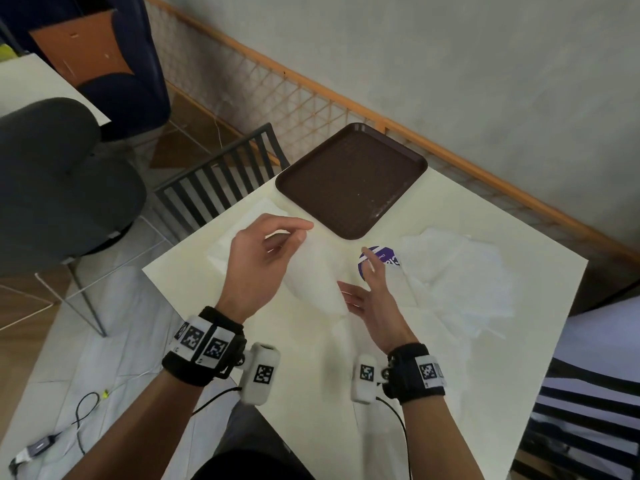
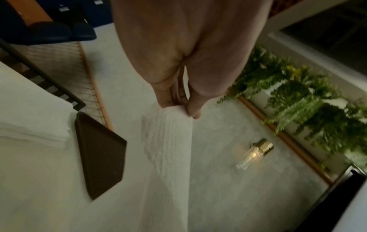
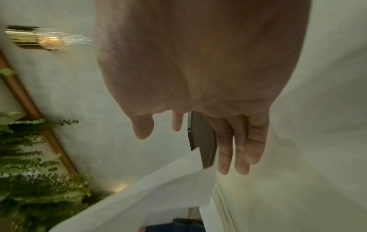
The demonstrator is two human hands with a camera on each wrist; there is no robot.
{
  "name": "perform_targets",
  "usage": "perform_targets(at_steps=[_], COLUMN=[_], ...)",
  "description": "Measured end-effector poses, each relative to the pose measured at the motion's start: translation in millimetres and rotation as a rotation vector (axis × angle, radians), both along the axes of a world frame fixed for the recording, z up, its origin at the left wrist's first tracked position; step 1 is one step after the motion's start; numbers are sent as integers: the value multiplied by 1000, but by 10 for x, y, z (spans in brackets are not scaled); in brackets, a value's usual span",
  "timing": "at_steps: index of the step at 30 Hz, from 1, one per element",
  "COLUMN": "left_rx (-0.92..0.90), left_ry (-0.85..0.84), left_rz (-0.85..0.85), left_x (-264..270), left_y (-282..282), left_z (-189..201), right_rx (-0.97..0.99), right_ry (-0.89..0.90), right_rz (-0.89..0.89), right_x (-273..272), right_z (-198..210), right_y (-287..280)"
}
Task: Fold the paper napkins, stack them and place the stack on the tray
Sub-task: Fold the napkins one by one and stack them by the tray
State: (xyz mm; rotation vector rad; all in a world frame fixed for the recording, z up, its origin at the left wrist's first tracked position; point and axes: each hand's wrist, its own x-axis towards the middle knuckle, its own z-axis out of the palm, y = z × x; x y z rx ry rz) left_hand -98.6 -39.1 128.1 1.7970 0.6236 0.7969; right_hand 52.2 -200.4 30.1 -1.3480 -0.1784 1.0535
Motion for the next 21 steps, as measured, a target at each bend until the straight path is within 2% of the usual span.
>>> perform_targets(at_steps=[3,5,8,10,14,16,21], left_rx=[-33,-59,-77,-80,-123,-113,-107], left_ry=[-14,11,76,105,85,69,13], left_rz=[41,73,121,143,116,93,84], left_x=[-115,-192,-331,-410,-473,-470,-475], left_y=[139,218,370,475,570,571,578], left_z=[18,-3,-89,-163,-322,-386,-463], right_rx=[102,145,174,184,206,168,262], right_ry=[232,321,262,206,210,152,52], right_rz=[58,-23,-147,-160,-45,9,-21], right_x=[-114,-170,-156,-89,7,0,38], right_z=[-77,-104,-95,-74,-33,-20,-223], right_y=[251,370,462,468,419,420,351])
